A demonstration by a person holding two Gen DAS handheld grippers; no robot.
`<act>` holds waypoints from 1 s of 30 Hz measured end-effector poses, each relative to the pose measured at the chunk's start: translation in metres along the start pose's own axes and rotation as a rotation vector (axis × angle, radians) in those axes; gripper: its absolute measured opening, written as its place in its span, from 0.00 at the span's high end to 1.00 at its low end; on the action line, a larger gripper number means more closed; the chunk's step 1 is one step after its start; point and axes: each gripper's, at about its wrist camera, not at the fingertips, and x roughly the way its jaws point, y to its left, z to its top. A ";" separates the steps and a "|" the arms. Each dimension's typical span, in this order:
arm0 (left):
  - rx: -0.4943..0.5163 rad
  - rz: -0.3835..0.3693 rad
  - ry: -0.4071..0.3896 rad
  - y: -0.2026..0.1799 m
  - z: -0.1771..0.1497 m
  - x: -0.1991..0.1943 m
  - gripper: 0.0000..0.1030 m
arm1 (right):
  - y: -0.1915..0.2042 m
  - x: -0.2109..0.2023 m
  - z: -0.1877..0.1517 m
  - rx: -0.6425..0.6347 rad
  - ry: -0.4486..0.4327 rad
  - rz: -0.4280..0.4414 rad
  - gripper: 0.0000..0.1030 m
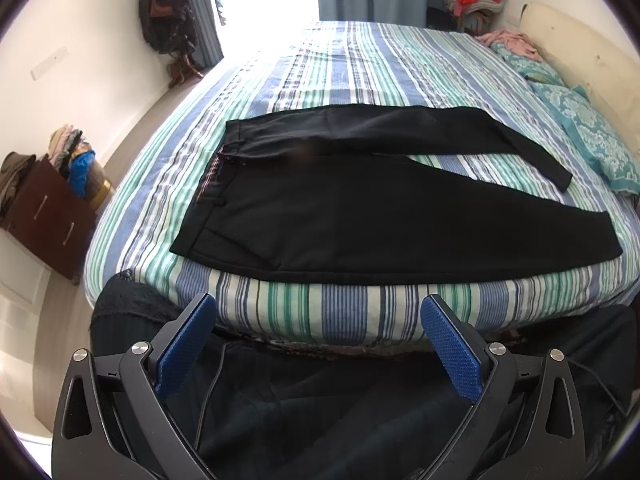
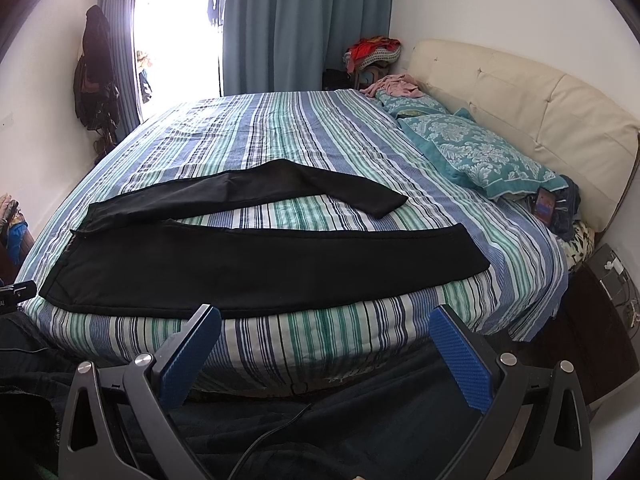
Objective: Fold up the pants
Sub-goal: 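Grasp the black trouser leg hem with the right gripper and lift it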
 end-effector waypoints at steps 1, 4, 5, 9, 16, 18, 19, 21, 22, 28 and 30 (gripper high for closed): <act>0.001 0.002 0.002 0.000 0.000 0.001 0.01 | 0.000 0.001 0.000 0.000 0.001 -0.003 0.00; 0.007 0.006 0.003 -0.001 0.003 0.002 0.01 | -0.001 0.003 -0.001 0.001 0.003 -0.001 0.00; 0.009 0.006 0.001 -0.002 0.004 0.003 0.01 | 0.000 0.004 -0.001 0.000 0.006 0.001 0.00; 0.004 -0.006 -0.029 -0.004 0.022 0.008 0.01 | 0.000 0.015 0.003 -0.017 0.006 0.034 0.00; -0.091 -0.009 -0.095 -0.002 0.081 0.021 0.01 | -0.019 0.093 0.052 -0.196 -0.151 0.113 0.00; -0.107 -0.006 -0.086 -0.003 0.090 0.028 0.01 | -0.032 0.153 0.066 -0.332 -0.102 0.044 0.00; -0.108 0.005 -0.075 -0.003 0.092 0.033 0.01 | -0.039 0.186 0.072 -0.406 -0.057 0.012 0.00; -0.107 0.036 -0.046 -0.003 0.093 0.045 0.01 | -0.055 0.246 0.081 -0.517 0.019 -0.008 0.08; -0.107 0.053 -0.026 -0.004 0.093 0.052 0.01 | -0.062 0.273 0.085 -0.552 0.063 0.000 0.10; -0.110 0.134 0.092 -0.009 0.088 0.086 0.01 | -0.085 0.389 0.095 -0.685 0.216 0.063 0.24; -0.087 0.159 0.117 -0.015 0.090 0.097 0.01 | -0.089 0.411 0.101 -0.696 0.259 0.118 0.70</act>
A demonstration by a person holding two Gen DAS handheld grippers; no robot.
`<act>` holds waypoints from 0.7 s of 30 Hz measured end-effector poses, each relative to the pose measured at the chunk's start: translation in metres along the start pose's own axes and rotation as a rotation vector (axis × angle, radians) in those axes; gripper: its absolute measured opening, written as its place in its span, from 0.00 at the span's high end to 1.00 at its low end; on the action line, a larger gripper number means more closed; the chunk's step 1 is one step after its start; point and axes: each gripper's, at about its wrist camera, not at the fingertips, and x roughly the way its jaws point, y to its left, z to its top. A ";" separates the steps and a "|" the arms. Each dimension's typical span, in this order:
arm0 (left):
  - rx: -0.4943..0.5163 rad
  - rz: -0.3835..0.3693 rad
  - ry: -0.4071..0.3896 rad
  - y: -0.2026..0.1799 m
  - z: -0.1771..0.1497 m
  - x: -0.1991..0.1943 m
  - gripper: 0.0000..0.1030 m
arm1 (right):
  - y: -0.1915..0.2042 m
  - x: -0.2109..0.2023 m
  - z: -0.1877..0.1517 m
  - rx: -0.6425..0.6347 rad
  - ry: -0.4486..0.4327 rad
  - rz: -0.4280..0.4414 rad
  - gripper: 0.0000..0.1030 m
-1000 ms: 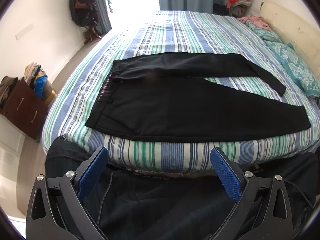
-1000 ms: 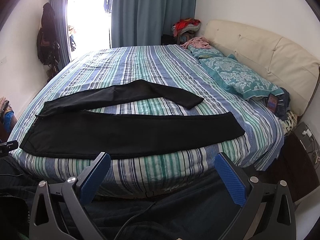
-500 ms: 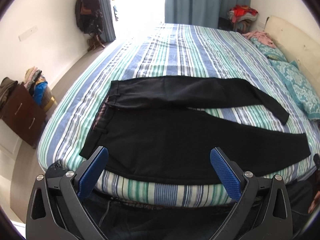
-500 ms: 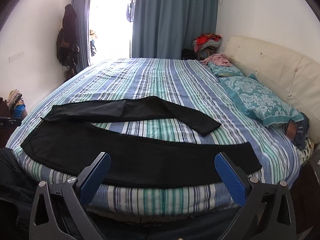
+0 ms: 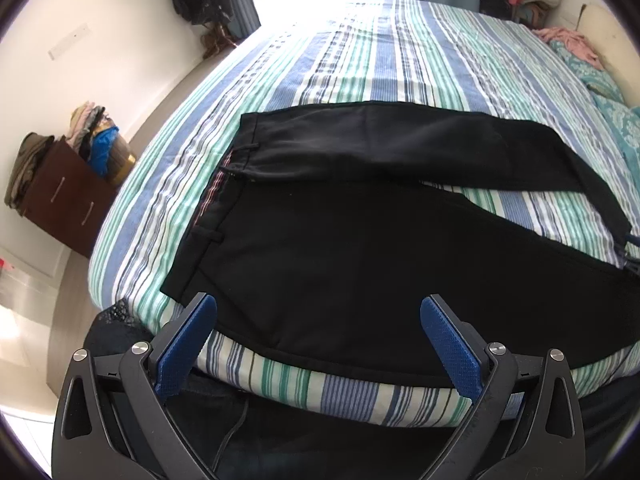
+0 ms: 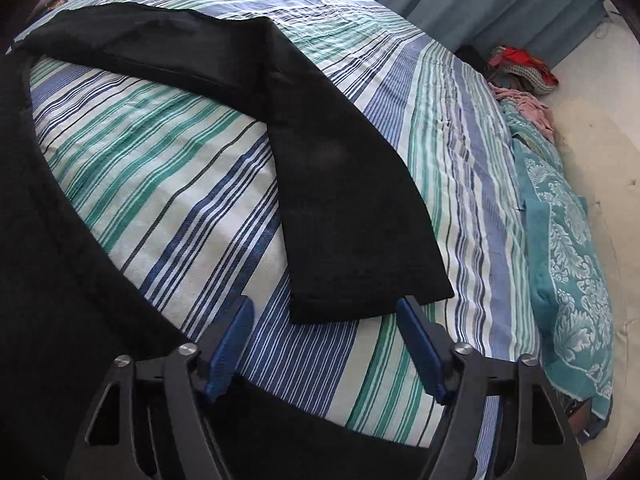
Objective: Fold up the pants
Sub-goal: 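Grasp the black trouser leg hem with the right gripper and lift it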
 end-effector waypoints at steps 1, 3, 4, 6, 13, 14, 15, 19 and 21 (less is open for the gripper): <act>0.012 0.012 0.007 -0.005 0.002 0.003 0.01 | -0.008 0.004 0.005 0.012 0.002 0.042 0.86; 0.031 0.024 0.015 -0.014 0.006 0.009 0.01 | -0.027 0.004 0.020 0.040 -0.014 0.048 0.89; 0.037 0.024 0.019 -0.019 0.008 0.011 0.01 | -0.042 0.001 0.030 0.069 -0.034 0.053 0.89; 0.046 0.014 0.024 -0.031 0.015 0.016 0.01 | -0.084 -0.009 0.060 0.167 -0.092 0.014 0.90; 0.112 -0.048 0.023 -0.081 0.033 0.018 0.01 | -0.258 0.034 0.140 0.702 -0.093 -0.083 0.16; 0.118 -0.057 0.021 -0.085 0.033 0.018 0.01 | -0.266 0.039 0.134 0.736 -0.092 -0.096 0.17; 0.126 -0.060 0.021 -0.087 0.033 0.020 0.01 | -0.272 0.045 0.122 0.778 -0.086 -0.082 0.17; 0.131 -0.060 0.072 -0.093 0.029 0.039 0.01 | -0.269 0.083 0.045 1.062 -0.030 0.203 0.25; 0.126 -0.064 0.098 -0.095 0.028 0.047 0.01 | -0.252 0.110 0.016 1.170 0.008 0.354 0.28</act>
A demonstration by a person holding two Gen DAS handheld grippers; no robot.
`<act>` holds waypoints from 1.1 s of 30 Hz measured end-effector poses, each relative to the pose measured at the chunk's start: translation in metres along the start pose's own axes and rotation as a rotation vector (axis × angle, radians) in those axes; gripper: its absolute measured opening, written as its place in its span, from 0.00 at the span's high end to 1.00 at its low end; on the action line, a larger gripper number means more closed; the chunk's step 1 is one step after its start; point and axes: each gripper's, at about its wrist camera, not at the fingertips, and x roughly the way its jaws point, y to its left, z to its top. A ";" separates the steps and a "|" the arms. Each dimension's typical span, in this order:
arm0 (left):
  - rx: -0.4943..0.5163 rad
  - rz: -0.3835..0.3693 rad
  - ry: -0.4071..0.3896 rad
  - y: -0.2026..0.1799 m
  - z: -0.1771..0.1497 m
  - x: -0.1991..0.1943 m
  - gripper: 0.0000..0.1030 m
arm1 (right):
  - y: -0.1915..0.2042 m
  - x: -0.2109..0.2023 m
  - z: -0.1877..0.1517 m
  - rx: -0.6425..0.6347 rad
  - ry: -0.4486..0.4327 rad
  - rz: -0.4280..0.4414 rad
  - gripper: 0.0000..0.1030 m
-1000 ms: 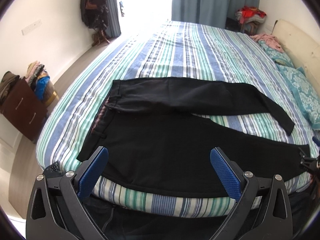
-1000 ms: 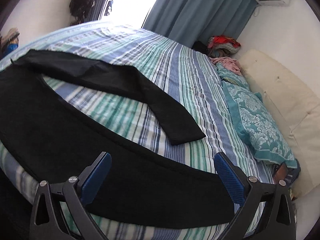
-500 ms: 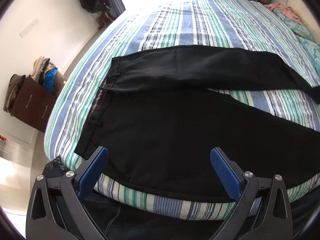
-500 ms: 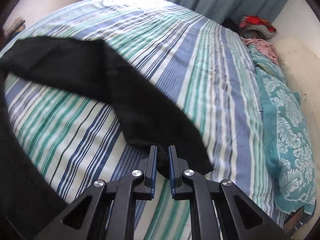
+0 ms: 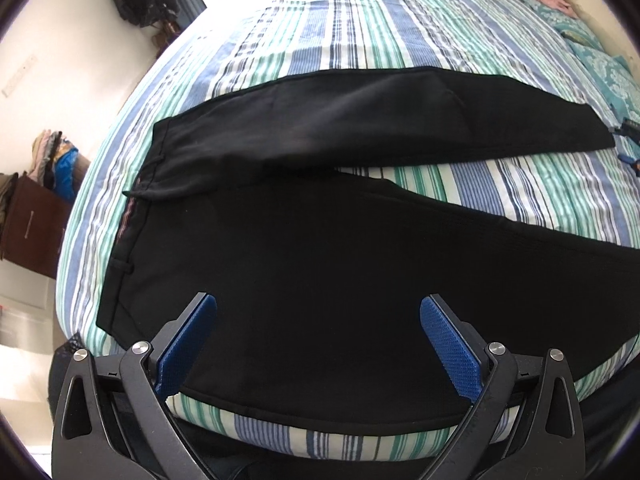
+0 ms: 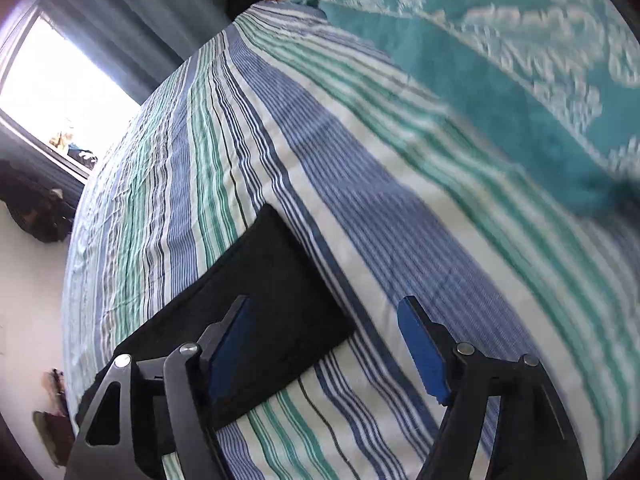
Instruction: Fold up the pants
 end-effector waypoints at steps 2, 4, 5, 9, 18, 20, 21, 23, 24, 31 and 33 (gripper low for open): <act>0.000 0.006 0.005 -0.001 -0.002 0.002 0.01 | -0.003 0.012 -0.014 0.000 -0.031 0.005 0.28; 0.001 0.025 0.005 -0.002 -0.004 0.004 0.01 | 0.008 0.014 -0.014 -0.029 -0.093 0.022 0.28; 0.002 0.033 0.010 -0.002 -0.005 0.005 0.01 | 0.015 0.019 -0.010 -0.043 -0.084 0.042 0.47; 0.000 0.046 0.011 0.000 -0.011 0.007 0.01 | 0.072 0.012 0.000 -0.377 -0.113 -0.168 0.89; -0.035 0.058 -0.069 0.038 0.026 0.035 0.01 | 0.053 0.022 -0.018 -0.328 -0.161 -0.359 0.28; -0.081 0.063 -0.126 0.061 0.056 0.052 0.01 | 0.060 0.002 -0.032 -0.346 -0.200 -0.343 0.27; -0.095 0.079 -0.143 0.070 0.071 0.066 0.01 | 0.065 -0.010 -0.041 -0.350 -0.214 -0.307 0.27; -0.065 0.185 -0.137 0.081 0.092 0.107 0.01 | 0.069 -0.036 -0.068 -0.346 -0.223 -0.214 0.27; -0.051 0.274 -0.094 0.087 0.096 0.135 0.00 | 0.070 -0.048 -0.081 -0.340 -0.223 -0.169 0.27; -0.274 0.098 -0.132 0.138 0.080 0.133 0.01 | 0.029 -0.133 -0.202 -0.199 -0.204 -0.043 0.16; -0.226 0.062 -0.174 0.128 0.067 0.109 0.01 | 0.001 -0.144 -0.229 -0.126 -0.183 -0.064 0.12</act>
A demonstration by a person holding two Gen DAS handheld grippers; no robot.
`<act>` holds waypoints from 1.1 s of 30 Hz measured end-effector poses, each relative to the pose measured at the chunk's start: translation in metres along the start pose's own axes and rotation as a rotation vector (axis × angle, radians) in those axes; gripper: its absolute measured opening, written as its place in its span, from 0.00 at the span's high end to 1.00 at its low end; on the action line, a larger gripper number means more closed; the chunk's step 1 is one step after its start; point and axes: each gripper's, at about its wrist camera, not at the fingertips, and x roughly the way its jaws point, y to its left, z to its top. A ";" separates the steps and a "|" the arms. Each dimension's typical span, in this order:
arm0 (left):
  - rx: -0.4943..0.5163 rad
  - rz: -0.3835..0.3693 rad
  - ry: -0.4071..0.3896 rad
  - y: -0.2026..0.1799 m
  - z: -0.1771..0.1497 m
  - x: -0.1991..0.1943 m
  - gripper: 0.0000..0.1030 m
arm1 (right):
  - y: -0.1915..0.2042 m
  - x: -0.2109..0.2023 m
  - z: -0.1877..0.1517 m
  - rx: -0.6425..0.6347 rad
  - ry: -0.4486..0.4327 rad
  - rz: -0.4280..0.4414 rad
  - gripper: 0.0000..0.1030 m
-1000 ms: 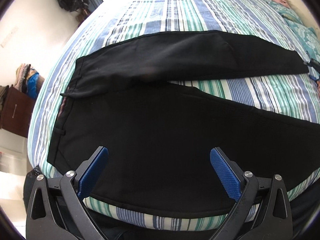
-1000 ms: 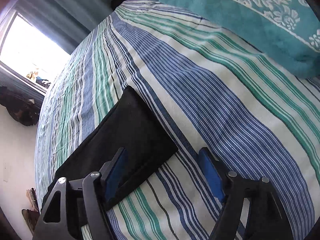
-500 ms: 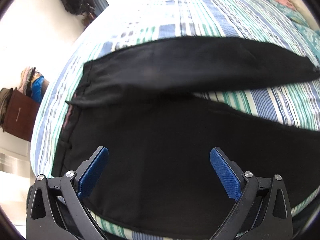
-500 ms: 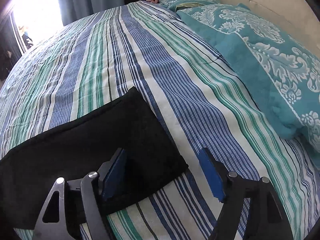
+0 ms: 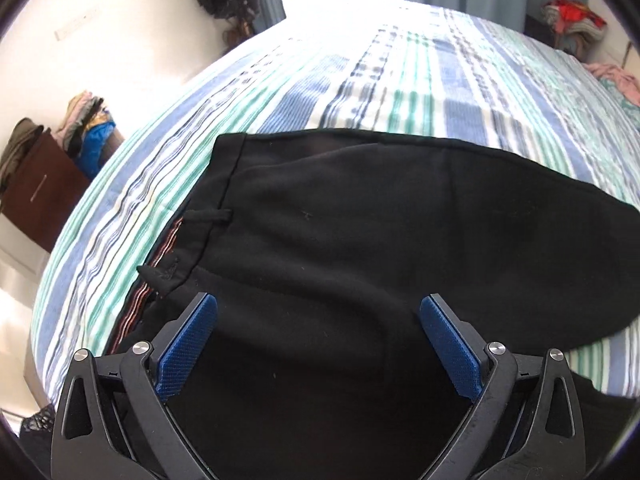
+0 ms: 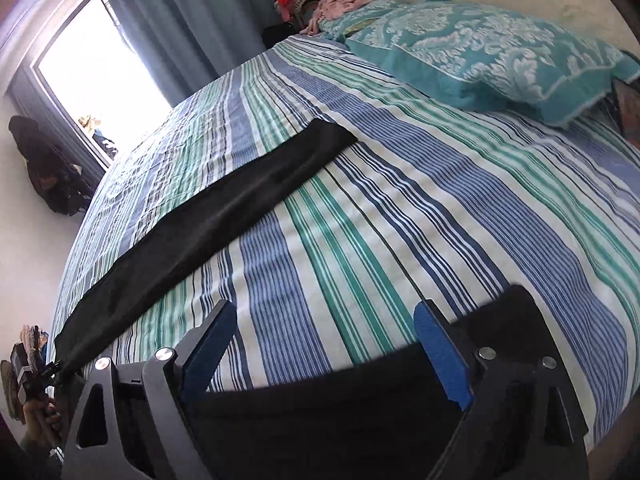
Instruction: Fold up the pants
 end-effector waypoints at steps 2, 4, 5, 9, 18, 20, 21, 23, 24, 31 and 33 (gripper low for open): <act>0.058 -0.027 -0.023 -0.008 -0.017 -0.020 0.01 | -0.029 0.001 -0.020 0.057 0.063 -0.062 0.12; 0.098 -0.009 -0.022 -0.011 -0.038 -0.030 0.01 | -0.061 0.001 -0.032 0.118 0.087 -0.174 0.14; 0.106 -0.005 -0.013 -0.015 -0.046 -0.033 0.01 | -0.076 -0.004 -0.033 0.169 0.070 -0.177 0.22; 0.108 -0.026 -0.038 -0.035 -0.057 -0.043 0.01 | -0.049 -0.022 -0.019 0.053 -0.020 -0.266 0.12; 0.114 0.072 -0.073 -0.106 -0.060 -0.001 0.00 | -0.023 0.075 0.040 -0.101 -0.077 -0.381 0.00; 0.105 0.066 -0.082 -0.105 -0.060 -0.002 0.00 | -0.029 0.099 0.039 -0.098 0.010 -0.409 0.00; 0.095 0.054 -0.078 -0.102 -0.059 -0.001 0.00 | -0.025 0.093 0.040 -0.108 -0.009 -0.415 0.00; 0.077 0.030 -0.072 -0.098 -0.059 0.001 0.00 | -0.024 0.094 0.037 -0.119 -0.013 -0.430 0.00; 0.071 0.024 -0.069 -0.097 -0.059 0.002 0.00 | -0.025 0.095 0.038 -0.116 -0.003 -0.428 0.00; 0.093 0.065 -0.085 -0.105 -0.060 0.001 0.01 | -0.027 0.093 0.037 -0.108 -0.008 -0.416 0.00; 0.093 0.067 -0.085 -0.104 -0.060 0.001 0.00 | -0.027 0.093 0.037 -0.107 -0.008 -0.414 0.00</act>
